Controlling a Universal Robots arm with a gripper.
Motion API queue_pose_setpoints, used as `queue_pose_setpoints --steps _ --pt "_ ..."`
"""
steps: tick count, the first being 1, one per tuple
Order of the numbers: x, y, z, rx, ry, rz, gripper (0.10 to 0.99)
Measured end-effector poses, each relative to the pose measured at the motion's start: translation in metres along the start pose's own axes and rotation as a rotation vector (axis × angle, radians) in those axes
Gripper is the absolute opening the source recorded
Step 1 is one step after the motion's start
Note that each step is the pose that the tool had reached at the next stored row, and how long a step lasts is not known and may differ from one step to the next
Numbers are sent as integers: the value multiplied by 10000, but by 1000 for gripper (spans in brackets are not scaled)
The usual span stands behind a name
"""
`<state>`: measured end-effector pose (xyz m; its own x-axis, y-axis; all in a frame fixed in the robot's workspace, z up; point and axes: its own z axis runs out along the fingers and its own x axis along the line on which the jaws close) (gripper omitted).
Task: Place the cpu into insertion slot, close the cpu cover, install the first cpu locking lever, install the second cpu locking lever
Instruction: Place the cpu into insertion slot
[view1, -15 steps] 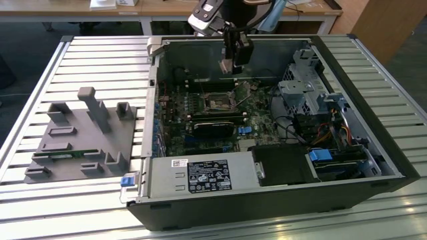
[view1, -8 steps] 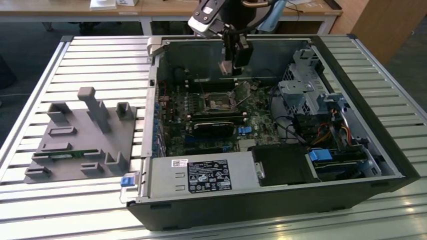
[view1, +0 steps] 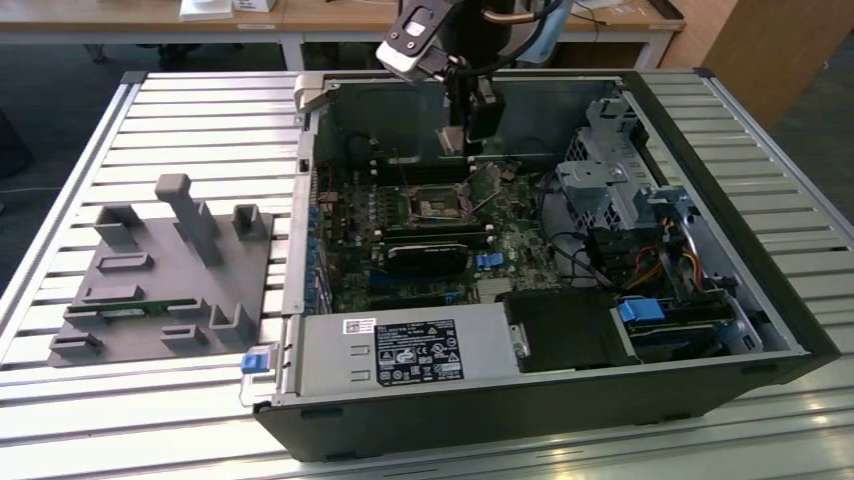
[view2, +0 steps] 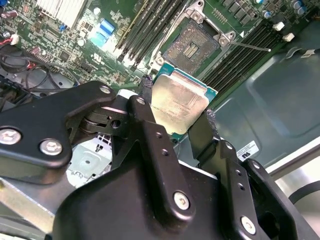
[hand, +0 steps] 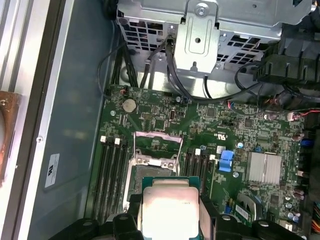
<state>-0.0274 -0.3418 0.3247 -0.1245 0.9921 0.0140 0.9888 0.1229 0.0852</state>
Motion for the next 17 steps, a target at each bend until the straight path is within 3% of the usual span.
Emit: queue_pose_setpoints --steps 17 --pt "-2 -10 110 1 -10 -1 537"
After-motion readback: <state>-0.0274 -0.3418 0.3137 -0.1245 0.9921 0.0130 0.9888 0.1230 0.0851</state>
